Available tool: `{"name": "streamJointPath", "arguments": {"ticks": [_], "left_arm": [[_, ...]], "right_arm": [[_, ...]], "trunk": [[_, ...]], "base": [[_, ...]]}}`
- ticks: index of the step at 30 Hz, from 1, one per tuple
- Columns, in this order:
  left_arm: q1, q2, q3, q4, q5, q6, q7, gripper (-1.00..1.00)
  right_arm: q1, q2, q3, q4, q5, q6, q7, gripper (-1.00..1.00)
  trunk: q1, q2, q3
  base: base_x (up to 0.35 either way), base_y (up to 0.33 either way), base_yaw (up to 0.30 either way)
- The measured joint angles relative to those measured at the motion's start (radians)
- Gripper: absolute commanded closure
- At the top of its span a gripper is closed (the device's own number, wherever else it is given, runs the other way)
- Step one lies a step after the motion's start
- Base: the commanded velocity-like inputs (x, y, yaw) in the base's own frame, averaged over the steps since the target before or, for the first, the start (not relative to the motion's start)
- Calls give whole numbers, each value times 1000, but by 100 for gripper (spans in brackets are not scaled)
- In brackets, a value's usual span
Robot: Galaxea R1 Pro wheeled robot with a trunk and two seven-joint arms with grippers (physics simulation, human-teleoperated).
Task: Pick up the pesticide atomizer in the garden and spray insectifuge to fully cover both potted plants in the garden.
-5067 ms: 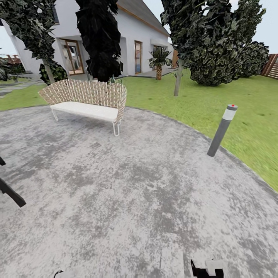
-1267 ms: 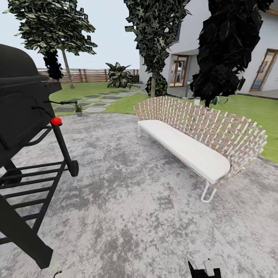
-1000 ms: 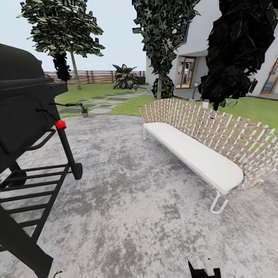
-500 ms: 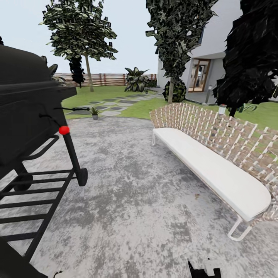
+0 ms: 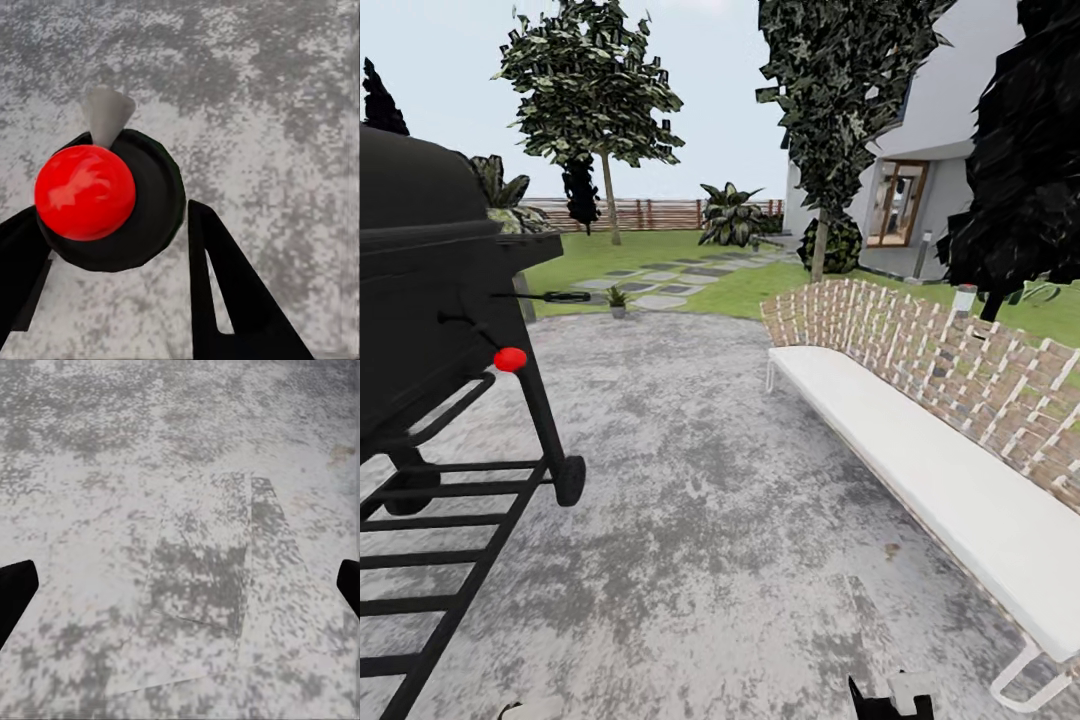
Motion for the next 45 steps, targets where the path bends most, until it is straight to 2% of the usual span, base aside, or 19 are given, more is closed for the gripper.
{"name": "streamJointPath", "arguments": {"ticks": [19,27,38,45], "left_arm": [[0,0,0,0,1,0,0,100],[0,-1,-1,0,0,0,0,100],[0,-6,-6,-2,-8,5,-1,100],[0,-5,-3,-2,-1,3,0,100]], "right_arm": [[-1,3,0,0,1,-1,0,-100],[-1,4,1,-1,0,0,0,-100],[-1,4,1,-1,0,0,0,-100],[-1,4,0,-1,1,0,0,-100]], "trunk": [[0,0,30],[0,0,33],[1,0,34],[0,0,34]], "base": [[340,-122,-42],[284,-85,7],[18,-5,221],[124,0,248]]}}
